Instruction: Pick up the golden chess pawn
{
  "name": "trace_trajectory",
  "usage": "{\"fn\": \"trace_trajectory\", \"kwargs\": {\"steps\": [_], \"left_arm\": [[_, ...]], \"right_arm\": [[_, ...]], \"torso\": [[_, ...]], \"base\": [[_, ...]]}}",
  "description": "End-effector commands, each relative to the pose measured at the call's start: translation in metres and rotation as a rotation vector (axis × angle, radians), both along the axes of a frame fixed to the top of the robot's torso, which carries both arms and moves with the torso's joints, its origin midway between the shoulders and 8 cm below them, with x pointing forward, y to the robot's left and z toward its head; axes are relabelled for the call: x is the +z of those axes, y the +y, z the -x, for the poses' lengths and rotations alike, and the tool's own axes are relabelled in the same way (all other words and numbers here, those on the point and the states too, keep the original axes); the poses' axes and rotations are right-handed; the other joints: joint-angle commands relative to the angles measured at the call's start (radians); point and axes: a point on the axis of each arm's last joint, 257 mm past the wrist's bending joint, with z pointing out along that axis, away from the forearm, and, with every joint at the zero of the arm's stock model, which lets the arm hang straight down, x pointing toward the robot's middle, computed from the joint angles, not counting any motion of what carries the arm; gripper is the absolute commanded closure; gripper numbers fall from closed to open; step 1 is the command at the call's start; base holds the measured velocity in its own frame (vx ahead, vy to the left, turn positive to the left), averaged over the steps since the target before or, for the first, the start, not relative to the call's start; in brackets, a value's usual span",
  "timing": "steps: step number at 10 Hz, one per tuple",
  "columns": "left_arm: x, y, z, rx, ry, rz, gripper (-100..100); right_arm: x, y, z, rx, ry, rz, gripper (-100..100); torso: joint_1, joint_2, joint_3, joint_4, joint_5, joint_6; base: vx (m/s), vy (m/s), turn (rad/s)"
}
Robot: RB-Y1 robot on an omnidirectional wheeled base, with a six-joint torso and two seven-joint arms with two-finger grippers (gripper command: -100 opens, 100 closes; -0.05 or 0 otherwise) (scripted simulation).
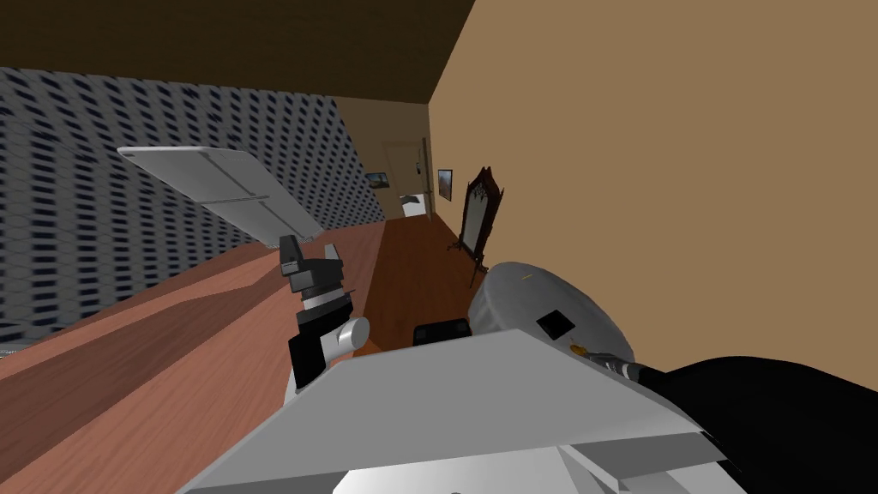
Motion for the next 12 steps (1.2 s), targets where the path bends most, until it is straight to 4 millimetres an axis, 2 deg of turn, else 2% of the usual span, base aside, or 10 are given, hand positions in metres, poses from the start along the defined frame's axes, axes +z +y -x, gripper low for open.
{"fn": "trace_trajectory", "kwargs": {"steps": [1,2,4,5,6,10,11,12], "left_arm": [[0.0,0.0,0.0,0.0,0.0,0.0,0],[0.0,0.0,0.0,0.0,0.0,0.0,0],[0.0,0.0,0.0,0.0,0.0,0.0,0],[0.0,0.0,0.0,0.0,0.0,0.0,0],[0.0,0.0,0.0,0.0,0.0,0.0,0],[0.0,0.0,0.0,0.0,0.0,0.0,0],[0.0,0.0,0.0,0.0,0.0,0.0,0],[0.0,0.0,0.0,0.0,0.0,0.0,0]], "right_arm": [[0.0,0.0,0.0,0.0,0.0,0.0,0],[-0.01,0.006,0.001,-0.01,-0.002,-0.001,-100],[-0.022,0.015,0.002,-0.021,-0.004,-0.002,-100],[-0.019,0.011,0.001,-0.018,-0.004,-0.003,-100],[-0.02,0.011,0.001,-0.018,-0.004,-0.002,100],[-0.019,0.012,0.001,-0.016,-0.003,-0.002,100],[-0.019,0.012,0.001,-0.016,-0.004,-0.002,0],[-0.01,0.006,0.001,-0.01,-0.002,-0.001,100]], "torso": [[0.0,0.0,0.0,0.0,0.0,0.0],[0.002,0.004,0.003,0.001,0.0,0.0],[-0.001,0.008,0.005,0.002,0.0,0.0],[-0.002,0.008,0.005,0.002,-0.001,0.0],[0.0,0.008,0.005,0.002,0.0,0.0],[0.001,0.008,0.005,0.002,0.0,0.001],[0.001,0.008,0.005,0.002,0.0,0.001],[0.001,0.008,0.005,0.002,0.0,0.001]], "base": [[0.016,-0.006,-0.004],[0.001,-0.033,0.074],[-0.009,-0.067,0.073],[-0.003,-0.03,0.013],[0.0,-0.006,-0.001],[0.0,0.0,0.0],[0.0,0.0,0.0],[0.001,0.04,-0.093]]}}
